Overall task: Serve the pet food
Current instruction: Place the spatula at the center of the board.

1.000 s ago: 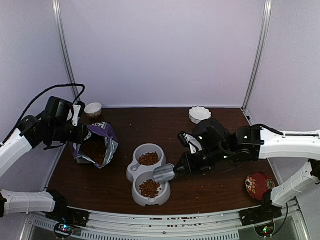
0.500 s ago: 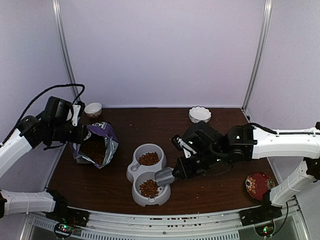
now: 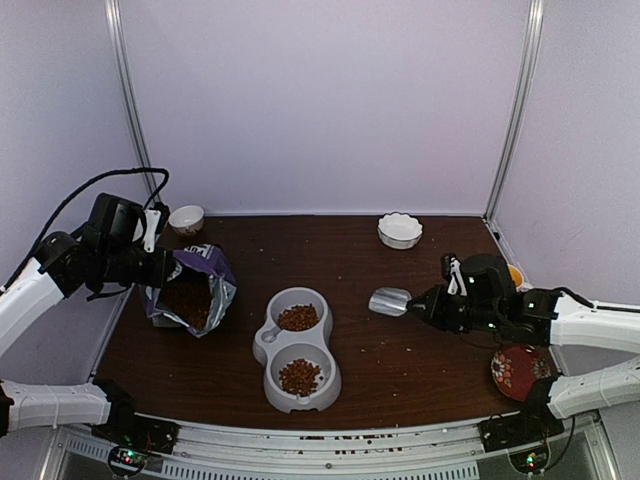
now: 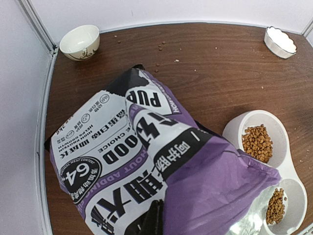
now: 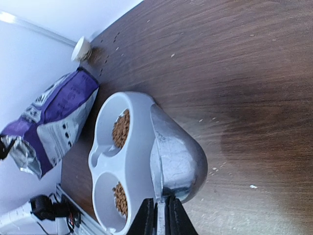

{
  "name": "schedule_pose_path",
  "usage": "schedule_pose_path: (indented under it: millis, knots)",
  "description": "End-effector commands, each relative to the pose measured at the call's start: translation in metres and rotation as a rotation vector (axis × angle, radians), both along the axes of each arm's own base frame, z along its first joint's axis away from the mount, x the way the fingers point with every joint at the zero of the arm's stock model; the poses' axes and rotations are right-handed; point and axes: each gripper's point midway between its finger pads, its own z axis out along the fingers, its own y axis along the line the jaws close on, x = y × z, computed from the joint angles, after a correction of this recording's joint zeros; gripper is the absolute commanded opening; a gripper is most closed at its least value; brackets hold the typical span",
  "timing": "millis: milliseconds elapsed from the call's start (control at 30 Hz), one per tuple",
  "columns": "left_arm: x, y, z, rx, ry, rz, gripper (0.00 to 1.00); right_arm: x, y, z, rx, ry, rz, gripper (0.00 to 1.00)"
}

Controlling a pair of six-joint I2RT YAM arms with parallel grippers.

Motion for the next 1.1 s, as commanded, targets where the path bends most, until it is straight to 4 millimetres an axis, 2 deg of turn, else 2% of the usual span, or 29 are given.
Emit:
schedule_pose_path:
  millis: [0, 133, 433, 500, 667, 800, 1067]
  knots:
    - [0.01, 0.012, 0.015, 0.002, -0.075, 0.057, 0.0, 0.034, -0.03, 0.014, 0.23, -0.088, -0.221, 0.0]
    - [0.01, 0.012, 0.014, 0.004, -0.073, 0.058, 0.0, 0.051, -0.057, -0.005, 0.278, -0.093, -0.351, 0.0]
    - [0.011, 0.013, 0.014, 0.006, -0.074, 0.062, 0.0, 0.078, -0.09, -0.042, 0.295, -0.075, -0.514, 0.0]
    - [0.011, 0.013, 0.014, 0.007, -0.073, 0.062, 0.0, 0.084, -0.095, -0.045, 0.316, -0.08, -0.537, 0.0]
    - [0.012, 0.012, 0.013, 0.008, -0.069, 0.06, 0.0, 0.103, -0.093, -0.056, 0.322, -0.06, -0.532, 0.0]
    - [0.012, 0.013, 0.013, 0.008, -0.069, 0.062, 0.0, 0.112, -0.089, -0.073, 0.342, -0.026, -0.515, 0.0]
    - [0.013, 0.014, 0.012, 0.01, -0.067, 0.065, 0.0, 0.109, -0.078, -0.108, 0.393, 0.047, -0.459, 0.02]
